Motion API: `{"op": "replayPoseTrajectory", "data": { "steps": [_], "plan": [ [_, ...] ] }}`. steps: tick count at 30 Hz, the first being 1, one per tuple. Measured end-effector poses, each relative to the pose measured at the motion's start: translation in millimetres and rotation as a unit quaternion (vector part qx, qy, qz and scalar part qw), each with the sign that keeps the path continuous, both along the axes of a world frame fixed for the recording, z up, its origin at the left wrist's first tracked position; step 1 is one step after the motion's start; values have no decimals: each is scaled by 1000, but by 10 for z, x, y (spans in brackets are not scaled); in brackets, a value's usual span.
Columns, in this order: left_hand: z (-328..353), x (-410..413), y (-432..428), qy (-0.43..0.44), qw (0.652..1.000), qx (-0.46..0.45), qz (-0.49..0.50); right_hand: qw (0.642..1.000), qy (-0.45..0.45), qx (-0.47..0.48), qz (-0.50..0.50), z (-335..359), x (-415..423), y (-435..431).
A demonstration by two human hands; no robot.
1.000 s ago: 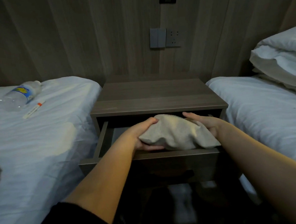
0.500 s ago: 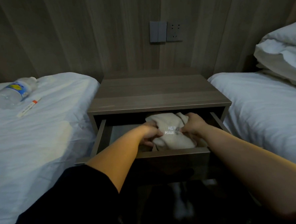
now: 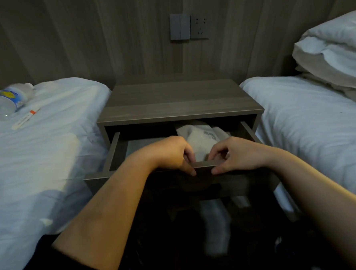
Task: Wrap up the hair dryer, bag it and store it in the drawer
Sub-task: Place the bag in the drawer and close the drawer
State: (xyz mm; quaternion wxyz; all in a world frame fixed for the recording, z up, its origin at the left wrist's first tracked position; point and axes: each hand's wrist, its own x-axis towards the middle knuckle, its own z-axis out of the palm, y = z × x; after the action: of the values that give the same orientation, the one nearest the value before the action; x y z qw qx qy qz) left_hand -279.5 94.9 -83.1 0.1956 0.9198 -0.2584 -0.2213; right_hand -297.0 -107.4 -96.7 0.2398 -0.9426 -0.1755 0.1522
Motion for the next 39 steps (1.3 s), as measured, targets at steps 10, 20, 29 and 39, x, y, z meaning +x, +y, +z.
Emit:
{"op": "replayPoseTrajectory", "data": {
  "steps": [10, 20, 29, 39],
  "plan": [
    [-143, 147, -4, -117, 991, -20, 57, 988, -136, -49, -54, -225, 159, 87],
    [-514, 629, -42, -368, 925, 49, 83, 914, -378, -82, -117, -535, 652, 123],
    [-569, 1189, -76, -367, 913, 105, 145, 927, -316, -182, -94, -354, 1232, 74],
    [-744, 1291, -84, -462, 869, 58, 166, 893, -413, -136, -117, -516, 1337, 109]
  ]
}}
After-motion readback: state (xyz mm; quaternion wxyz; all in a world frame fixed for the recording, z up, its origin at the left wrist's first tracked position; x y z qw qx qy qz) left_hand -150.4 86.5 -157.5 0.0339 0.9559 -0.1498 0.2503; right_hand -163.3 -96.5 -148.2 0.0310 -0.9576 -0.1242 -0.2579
